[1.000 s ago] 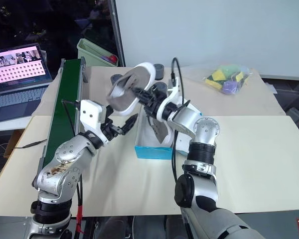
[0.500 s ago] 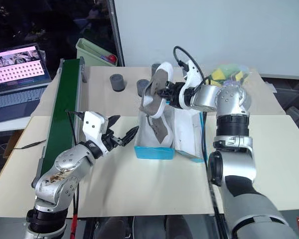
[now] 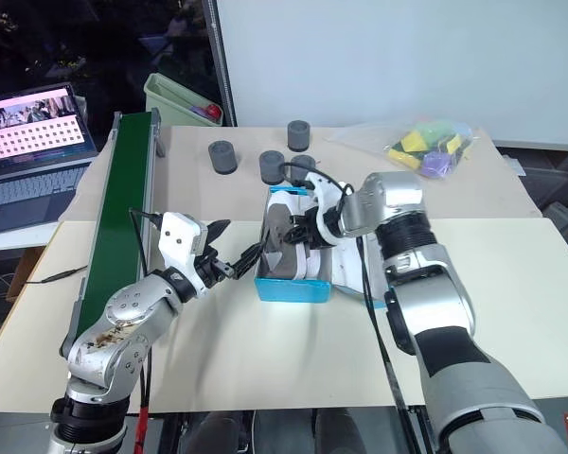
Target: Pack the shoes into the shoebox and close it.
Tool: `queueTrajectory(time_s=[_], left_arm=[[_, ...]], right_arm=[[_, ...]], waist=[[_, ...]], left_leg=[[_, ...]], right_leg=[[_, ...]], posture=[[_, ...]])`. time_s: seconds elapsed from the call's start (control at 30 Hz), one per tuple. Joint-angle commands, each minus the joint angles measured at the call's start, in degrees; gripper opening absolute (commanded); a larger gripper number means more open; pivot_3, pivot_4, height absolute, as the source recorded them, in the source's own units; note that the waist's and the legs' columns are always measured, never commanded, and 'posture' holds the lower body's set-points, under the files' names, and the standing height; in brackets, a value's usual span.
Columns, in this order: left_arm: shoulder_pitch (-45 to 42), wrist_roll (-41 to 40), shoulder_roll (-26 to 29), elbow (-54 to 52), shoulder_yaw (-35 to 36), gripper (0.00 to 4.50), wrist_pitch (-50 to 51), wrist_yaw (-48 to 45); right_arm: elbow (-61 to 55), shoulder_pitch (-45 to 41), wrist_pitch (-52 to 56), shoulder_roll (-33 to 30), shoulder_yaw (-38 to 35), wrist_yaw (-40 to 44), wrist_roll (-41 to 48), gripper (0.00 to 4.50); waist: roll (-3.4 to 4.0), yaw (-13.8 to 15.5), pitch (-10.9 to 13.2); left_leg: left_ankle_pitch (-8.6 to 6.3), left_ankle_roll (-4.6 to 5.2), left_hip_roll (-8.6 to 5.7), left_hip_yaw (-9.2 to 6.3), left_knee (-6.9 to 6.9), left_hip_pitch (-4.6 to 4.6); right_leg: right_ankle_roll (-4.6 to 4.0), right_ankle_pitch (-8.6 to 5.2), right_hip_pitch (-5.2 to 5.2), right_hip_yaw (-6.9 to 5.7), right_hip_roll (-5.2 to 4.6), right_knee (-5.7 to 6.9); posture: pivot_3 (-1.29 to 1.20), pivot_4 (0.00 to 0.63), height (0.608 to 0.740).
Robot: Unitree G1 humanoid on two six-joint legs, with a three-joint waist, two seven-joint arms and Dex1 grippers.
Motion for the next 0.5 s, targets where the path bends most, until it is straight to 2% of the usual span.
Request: queueTrajectory(time_s=[0.03,0.17,0.3,0.37,0.4,0.5], left_arm=[[-0.02,0.10,0.14,-2.95,-0.16,4.41,-1.42,-0.04],[-0.19,0.04,-0.12,-3.18,-0.33,4.41,-1.25,0.23],[-0.36,0.20,-0.30,-2.83,-0.75,4.41,-1.43,0.28],[-0.60,0.21,-0.33,-2.50,-0.91,4.50,-1.53,0.16],[-0.69,0.18,-0.29,-2.41,-1.01,4.50,-1.57,0.02],[-0.95,0.14,0.06,-1.90,-1.43,4.50,-1.82,-0.70]], right_arm=[[5.85,-2.41,-4.82,2.35,3.65,4.73,-6.13,0.46],[11.29,-3.16,-8.23,4.02,4.75,7.23,-10.95,0.46],[14.89,-3.95,-11.60,5.57,2.70,6.84,-13.78,0.46],[16.02,-4.22,-12.26,6.00,0.68,5.46,-14.17,1.43],[16.40,-4.28,-12.36,6.14,-0.32,5.04,-14.27,1.61],[17.25,-4.51,-12.17,6.51,-3.02,3.72,-14.71,2.72]], waist=[[0.00,-0.04,0.00],[-0.01,-0.26,-0.03],[-0.01,-0.83,-0.06],[-0.04,-1.17,-0.08],[-0.04,-1.21,-0.08],[-0.04,-1.24,-0.08]], left_leg=[[0.00,0.00,0.01,0.00,0.00,0.02],[0.00,0.00,0.01,0.00,0.00,0.14],[0.00,-0.01,0.02,0.01,0.00,0.40],[0.00,-0.01,0.02,0.01,0.00,0.47],[0.00,-0.01,0.02,0.01,0.00,0.48],[0.00,-0.01,0.02,0.01,0.00,0.48]], right_leg=[[0.00,0.00,0.01,0.00,0.00,0.01],[0.00,0.00,0.11,0.00,0.00,0.02],[-0.01,0.01,0.31,0.02,0.03,0.08],[-0.02,0.01,0.37,0.04,0.04,0.11],[-0.02,0.01,0.37,0.05,0.04,0.12],[-0.02,0.01,0.36,0.05,0.04,0.14]], posture=[[0.00,0.150,0.729],[0.00,0.150,0.729],[0.00,0.150,0.729],[0.00,0.150,0.729],[0.00,0.150,0.729],[0.00,0.150,0.729]])
